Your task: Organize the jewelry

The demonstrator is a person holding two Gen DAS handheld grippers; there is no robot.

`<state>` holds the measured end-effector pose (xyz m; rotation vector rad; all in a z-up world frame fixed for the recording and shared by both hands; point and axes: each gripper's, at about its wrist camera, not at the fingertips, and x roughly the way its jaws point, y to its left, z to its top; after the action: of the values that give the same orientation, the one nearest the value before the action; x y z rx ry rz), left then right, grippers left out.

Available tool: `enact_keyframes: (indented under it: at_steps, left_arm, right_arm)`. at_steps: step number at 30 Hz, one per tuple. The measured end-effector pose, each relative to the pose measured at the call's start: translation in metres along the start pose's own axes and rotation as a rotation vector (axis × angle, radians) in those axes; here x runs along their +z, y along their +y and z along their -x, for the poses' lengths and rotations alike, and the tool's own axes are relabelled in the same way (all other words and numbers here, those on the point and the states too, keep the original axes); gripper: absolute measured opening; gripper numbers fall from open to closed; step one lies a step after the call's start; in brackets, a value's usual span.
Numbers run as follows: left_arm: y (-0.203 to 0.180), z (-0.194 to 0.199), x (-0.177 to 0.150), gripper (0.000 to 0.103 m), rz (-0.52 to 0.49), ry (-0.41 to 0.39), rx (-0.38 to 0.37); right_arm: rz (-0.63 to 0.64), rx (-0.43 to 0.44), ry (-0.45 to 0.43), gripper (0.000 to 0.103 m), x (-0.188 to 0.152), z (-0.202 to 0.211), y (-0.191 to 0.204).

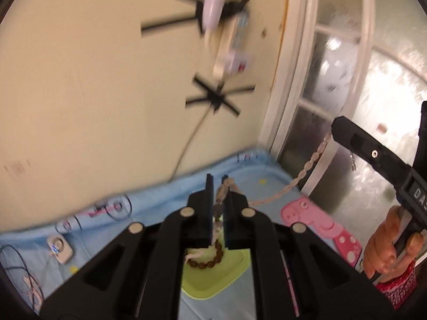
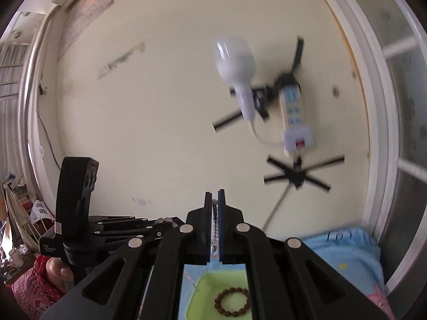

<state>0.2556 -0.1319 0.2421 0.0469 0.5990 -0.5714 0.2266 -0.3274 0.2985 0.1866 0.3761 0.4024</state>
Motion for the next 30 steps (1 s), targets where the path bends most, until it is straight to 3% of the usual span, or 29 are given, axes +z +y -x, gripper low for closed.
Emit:
enact_keyframes:
  at_steps: [4,7,9,11,14,18,20,21,22,25,26,28,30]
  left_arm:
    - [0.020,-0.065,-0.047,0.008,0.060,0.153,0.014]
    - [0.036,-0.113,-0.088,0.052,0.116,0.340,0.103]
    - [0.043,-0.124,-0.104,0.053,0.127,0.411,0.137]
    - [0.047,-0.115,-0.106,0.053,0.131,0.436,0.125]
    - [0.049,-0.073,-0.097,0.053,0.108,0.373,0.117]
    - [0.059,0.029,-0.096,0.053,0.083,0.163,0.126]
    - [0.070,0.064,-0.109,0.053,0.088,0.104,0.136]
    - [0.077,0.086,-0.125,0.053,0.093,0.077,0.167]
    - [0.083,0.095,-0.135,0.053,0.097,0.068,0.189]
    - [0.106,0.117,-0.189,0.053,0.145,0.086,0.281]
    - [0.114,0.119,-0.209,0.053,0.167,0.107,0.309]
    - [0.124,0.119,-0.238,0.053,0.211,0.140,0.302]
    - [0.132,0.109,-0.263,0.052,0.276,0.181,0.250]
  right_arm:
    - [-0.039,-0.030,0.118,0.000,-0.060,-0.044,-0.018]
    - [-0.107,-0.001,0.244,0.000,-0.115,-0.084,-0.032]
    - [-0.192,0.013,0.370,0.000,-0.144,-0.106,-0.043]
    - [-0.245,0.052,0.423,0.000,-0.155,-0.113,-0.046]
    - [-0.228,0.081,0.374,0.000,-0.143,-0.094,-0.033]
    - [-0.166,0.153,0.226,0.000,-0.115,-0.039,-0.002]
    - [-0.146,0.157,0.174,0.039,-0.117,-0.014,0.011]
    - [-0.145,0.159,0.156,0.067,-0.120,-0.004,0.018]
    - [-0.143,0.192,0.157,0.069,-0.130,0.004,0.026]
    - [-0.191,0.252,0.305,0.067,-0.162,-0.005,0.037]
    - [-0.207,0.264,0.342,0.062,-0.171,-0.011,0.040]
    - [-0.187,0.244,0.455,0.024,-0.194,-0.027,0.056]
    - [-0.124,0.220,0.555,0.005,-0.210,-0.045,0.076]
